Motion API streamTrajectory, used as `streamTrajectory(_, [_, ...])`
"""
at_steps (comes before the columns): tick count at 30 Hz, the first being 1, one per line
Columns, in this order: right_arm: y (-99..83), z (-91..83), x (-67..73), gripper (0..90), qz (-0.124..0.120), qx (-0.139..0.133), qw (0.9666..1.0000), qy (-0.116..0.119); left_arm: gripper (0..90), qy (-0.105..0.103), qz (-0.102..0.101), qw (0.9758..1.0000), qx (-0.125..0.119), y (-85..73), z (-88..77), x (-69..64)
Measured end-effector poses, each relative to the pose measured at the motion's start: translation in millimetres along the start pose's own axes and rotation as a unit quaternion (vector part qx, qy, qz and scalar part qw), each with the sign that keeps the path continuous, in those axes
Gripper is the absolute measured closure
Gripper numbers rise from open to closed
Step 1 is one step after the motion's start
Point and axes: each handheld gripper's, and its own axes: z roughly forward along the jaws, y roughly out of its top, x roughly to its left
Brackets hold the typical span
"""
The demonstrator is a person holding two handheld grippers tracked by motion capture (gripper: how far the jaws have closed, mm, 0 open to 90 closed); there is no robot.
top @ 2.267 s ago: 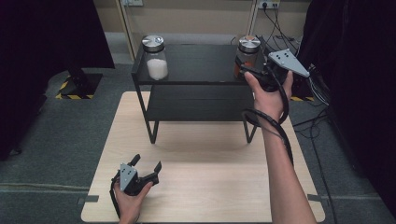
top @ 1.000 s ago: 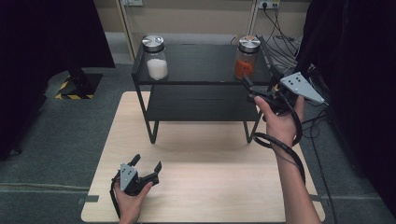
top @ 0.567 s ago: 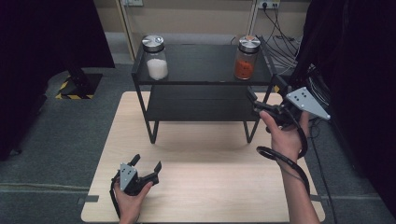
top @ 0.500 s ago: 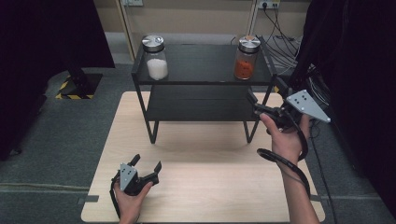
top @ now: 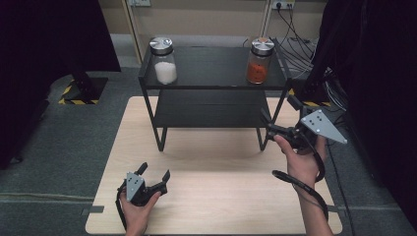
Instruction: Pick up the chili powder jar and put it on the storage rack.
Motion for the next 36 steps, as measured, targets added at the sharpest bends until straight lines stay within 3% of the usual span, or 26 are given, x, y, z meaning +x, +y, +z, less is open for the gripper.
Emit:
streamTrajectory(21, [-20.2, -19.6, 6.0, 3.9, -0.012, 0.014, 0.9998, 0.003, 7.9, 0.000, 0.000, 1.0000, 0.000, 0.0, 0.0, 0.1])
streamTrajectory(36, [-47.7, -32.2, 3.5, 3.9, 0.000, 0.042, 0.9991, -0.005, 7.9, 0.000, 0.001, 1.0000, 0.001, 0.3, 0.0, 0.0])
